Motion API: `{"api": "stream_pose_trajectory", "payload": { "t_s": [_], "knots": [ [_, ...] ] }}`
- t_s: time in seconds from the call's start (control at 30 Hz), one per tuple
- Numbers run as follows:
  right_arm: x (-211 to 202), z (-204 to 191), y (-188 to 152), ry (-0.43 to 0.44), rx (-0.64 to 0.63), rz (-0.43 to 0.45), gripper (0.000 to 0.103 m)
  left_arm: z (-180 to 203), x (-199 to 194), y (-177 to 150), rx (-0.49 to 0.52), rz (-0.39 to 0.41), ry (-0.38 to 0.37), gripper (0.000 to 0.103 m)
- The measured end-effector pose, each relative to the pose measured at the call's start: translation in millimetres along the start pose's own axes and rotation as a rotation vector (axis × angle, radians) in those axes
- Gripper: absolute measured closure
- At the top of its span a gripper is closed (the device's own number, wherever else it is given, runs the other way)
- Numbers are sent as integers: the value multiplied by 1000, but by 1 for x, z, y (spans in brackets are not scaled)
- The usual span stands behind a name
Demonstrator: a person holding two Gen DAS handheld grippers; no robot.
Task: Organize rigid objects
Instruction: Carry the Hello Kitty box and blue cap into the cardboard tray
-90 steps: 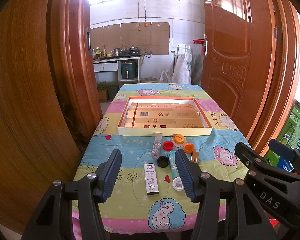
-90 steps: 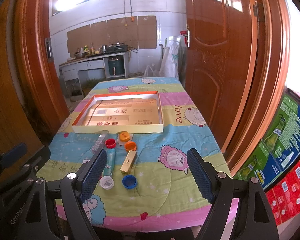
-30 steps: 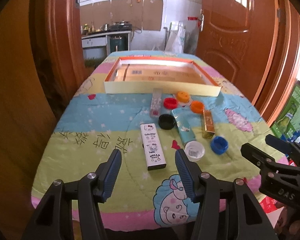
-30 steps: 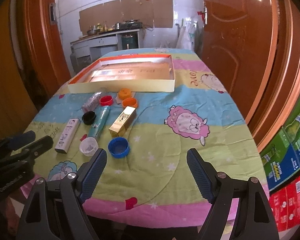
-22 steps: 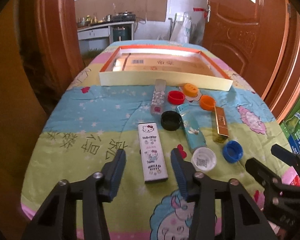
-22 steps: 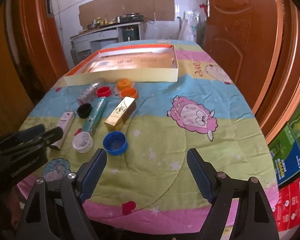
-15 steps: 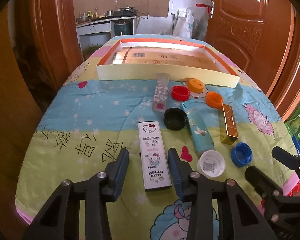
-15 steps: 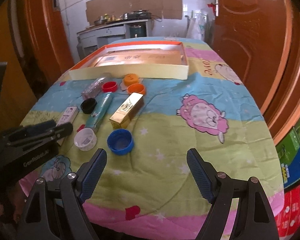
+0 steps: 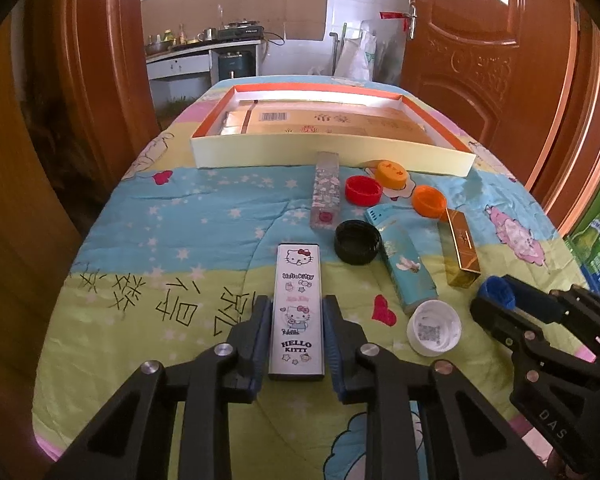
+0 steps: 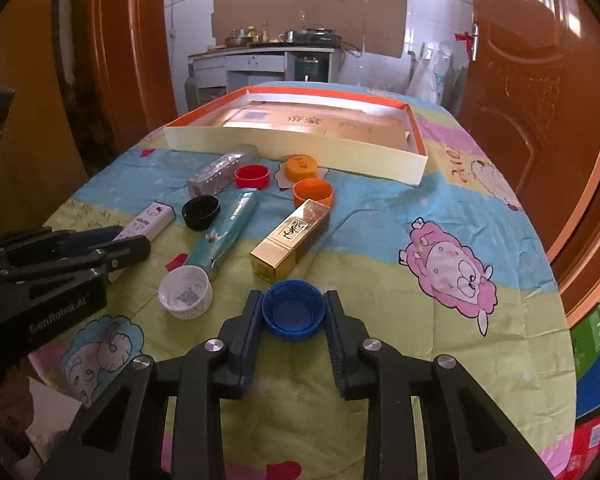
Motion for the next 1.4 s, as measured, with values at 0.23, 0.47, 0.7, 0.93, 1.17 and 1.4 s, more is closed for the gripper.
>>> {"api": "stream_pose_trajectory", "payload": {
  "t_s": [0.23, 0.47, 0.7, 0.93, 1.17, 1.4],
  "knots": [
    [-11, 5, 1, 24, 23, 12, 72, -2, -4, 1, -14, 2, -18, 77],
    [-27, 14, 12, 40, 51, 32, 72, -4, -26, 18, 1, 66, -15, 77],
    [-43, 21, 35, 26, 25, 73, 72, -6, -42, 54, 3, 108, -66, 77],
    [-50, 36, 69, 19, -2, 106, 73, -12, -50, 96, 30, 140, -58, 77],
    [-49, 50, 109, 23, -43, 127, 72, -19, -42, 138, 38, 161, -31, 77],
    [-26, 62, 153, 69, -68, 124, 73, -23, -18, 165, 34, 137, -33, 77]
  ]
}}
Point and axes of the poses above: each gripper's, at about its wrist camera, not at the fingertips, and x roughly the way its jaws point, z to its right, y to its top, the point moved 9 cm from there along x, roughly the way its jaws point, and after that the axes turned 2 degrees about x, right-handed, at the moved point
